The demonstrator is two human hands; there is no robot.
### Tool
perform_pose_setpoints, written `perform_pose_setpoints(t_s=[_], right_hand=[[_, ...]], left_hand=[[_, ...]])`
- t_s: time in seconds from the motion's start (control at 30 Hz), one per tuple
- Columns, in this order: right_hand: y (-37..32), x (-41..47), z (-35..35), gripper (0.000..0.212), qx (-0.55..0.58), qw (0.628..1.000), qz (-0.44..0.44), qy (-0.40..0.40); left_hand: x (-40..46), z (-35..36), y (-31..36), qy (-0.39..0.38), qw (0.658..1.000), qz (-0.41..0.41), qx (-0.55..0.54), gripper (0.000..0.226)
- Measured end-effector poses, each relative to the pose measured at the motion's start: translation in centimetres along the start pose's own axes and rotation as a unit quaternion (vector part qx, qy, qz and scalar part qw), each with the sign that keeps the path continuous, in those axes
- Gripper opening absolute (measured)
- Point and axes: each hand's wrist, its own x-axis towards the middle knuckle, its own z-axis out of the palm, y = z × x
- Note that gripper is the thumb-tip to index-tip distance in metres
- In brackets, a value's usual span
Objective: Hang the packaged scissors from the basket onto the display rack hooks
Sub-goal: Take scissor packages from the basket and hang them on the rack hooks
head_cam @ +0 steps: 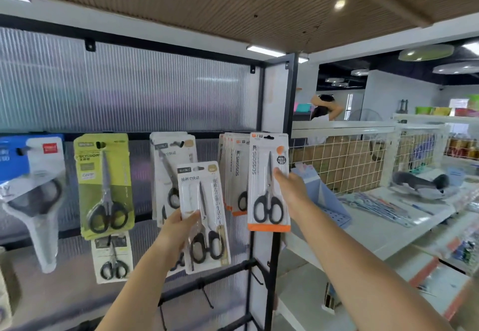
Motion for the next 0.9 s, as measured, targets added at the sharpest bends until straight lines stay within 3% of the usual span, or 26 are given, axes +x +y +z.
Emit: perform_pose_setpoints(t_s=[0.6,0.9], right_hand=[[1.4,2.5,1.1,0.017,-0.01,1.0,-0.015,-0.021],[2.1,4.5,3.2,0.03,-0.055,0.998,-0.008,-0.038]], left_hand=[[1.6,0.3,-0.6,-0.006,1.0,-0.015,0.0,0.024],[1.5,0.8,0.4,-0.026,1.0,0.0,-0.015,0.019]])
